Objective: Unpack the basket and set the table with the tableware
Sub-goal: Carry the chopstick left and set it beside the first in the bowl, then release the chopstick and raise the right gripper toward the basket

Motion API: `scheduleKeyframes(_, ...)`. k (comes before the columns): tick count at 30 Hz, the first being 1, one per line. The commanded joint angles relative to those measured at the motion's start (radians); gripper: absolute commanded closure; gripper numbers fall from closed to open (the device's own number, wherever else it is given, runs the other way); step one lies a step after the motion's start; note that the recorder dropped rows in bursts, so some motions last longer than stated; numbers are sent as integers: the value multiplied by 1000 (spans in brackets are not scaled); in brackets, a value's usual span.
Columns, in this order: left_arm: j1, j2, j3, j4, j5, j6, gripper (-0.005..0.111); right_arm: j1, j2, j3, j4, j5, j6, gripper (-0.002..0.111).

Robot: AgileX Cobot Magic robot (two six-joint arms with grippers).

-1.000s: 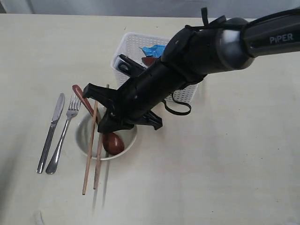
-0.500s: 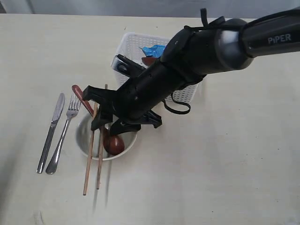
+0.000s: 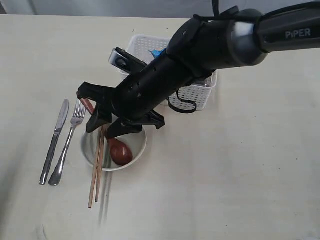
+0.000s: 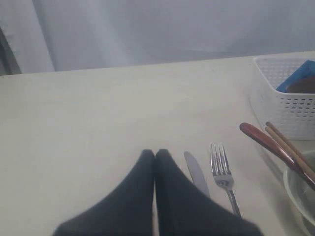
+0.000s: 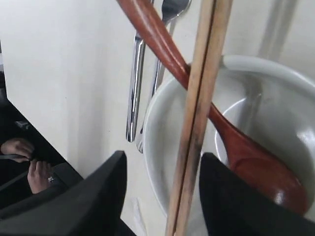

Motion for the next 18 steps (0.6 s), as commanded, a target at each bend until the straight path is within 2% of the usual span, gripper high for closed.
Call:
scheduleKeyframes(1, 3, -5, 4, -6, -1, -4, 107, 0, -10, -4, -1, 15, -12, 63)
scheduleKeyframes(7, 3, -5, 4, -6, -1, -4, 107, -18, -76, -26, -12, 12, -58, 63)
scheduleKeyframes(10, 3, -5, 4, -6, -1, -4, 107, -38, -129, -69, -82, 15, -55, 63)
scheduleKeyframes(12, 3, -5, 4, -6, -1, -4, 107, -51, -182, -127, -241, 9, 16, 63)
scheduleKeyframes(13, 3, -5, 4, -6, -1, -4, 107, -51, -214, -173, -446, 4, 115, 63)
scheduleKeyframes(14, 3, -5, 4, -6, -1, -4, 107, -51, -225, -197, -548, 12, 152, 63)
scheduleKeyframes(18, 3, -5, 4, -6, -1, -4, 107, -49, -254, -261, -1004, 162, 308, 63)
